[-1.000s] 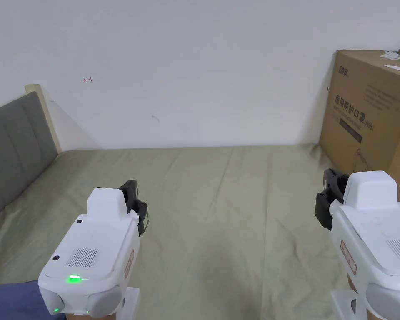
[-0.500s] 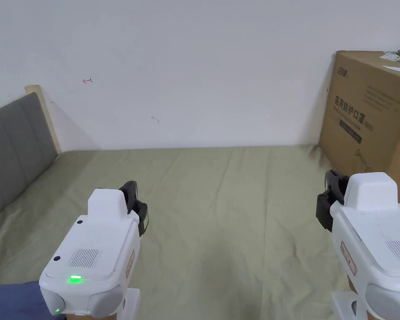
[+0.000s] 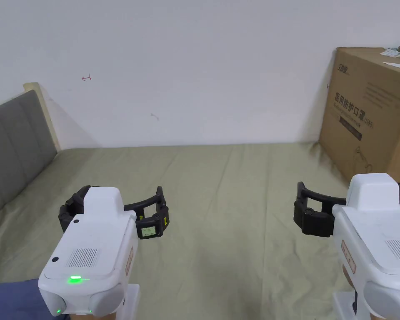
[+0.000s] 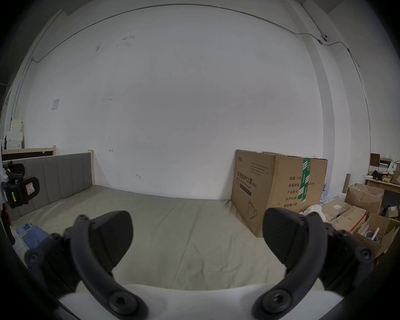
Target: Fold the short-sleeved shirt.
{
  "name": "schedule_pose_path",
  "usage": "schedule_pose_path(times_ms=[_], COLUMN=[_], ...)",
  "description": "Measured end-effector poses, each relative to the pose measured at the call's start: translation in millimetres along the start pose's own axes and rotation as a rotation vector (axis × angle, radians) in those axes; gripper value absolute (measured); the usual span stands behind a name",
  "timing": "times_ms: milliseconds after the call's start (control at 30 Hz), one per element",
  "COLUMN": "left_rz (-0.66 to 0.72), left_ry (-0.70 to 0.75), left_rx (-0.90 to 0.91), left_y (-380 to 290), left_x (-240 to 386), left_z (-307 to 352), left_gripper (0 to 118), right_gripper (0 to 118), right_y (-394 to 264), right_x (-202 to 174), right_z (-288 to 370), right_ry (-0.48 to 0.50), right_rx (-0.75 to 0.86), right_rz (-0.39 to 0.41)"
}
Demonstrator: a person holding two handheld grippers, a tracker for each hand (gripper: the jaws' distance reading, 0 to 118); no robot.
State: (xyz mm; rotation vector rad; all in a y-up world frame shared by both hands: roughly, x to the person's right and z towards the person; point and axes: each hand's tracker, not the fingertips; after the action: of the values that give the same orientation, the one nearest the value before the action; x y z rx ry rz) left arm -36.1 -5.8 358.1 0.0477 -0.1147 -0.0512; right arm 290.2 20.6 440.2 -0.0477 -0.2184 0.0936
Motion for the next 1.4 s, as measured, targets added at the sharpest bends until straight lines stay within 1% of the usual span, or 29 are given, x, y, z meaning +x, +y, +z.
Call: schedule_pose_path(times_ms=[67, 1400], left_rz=[-0.004, -0.007], left_ry=[0.01, 0.013], left_rx=[0.001, 0.02], left_y=[0.4, 2.7], left_x=[-0.2, -3.4], left_z=[-0.8, 0.2], left_gripper=[118, 118], right_gripper=[118, 118], right_y=[-0.6, 7.3], right_x=[0.5, -1.2], right_z=[0.6, 6.2], right_ry=[0.003, 0.001], right_rx=[0.003, 0.034], right_rz=[-0.005, 0.005])
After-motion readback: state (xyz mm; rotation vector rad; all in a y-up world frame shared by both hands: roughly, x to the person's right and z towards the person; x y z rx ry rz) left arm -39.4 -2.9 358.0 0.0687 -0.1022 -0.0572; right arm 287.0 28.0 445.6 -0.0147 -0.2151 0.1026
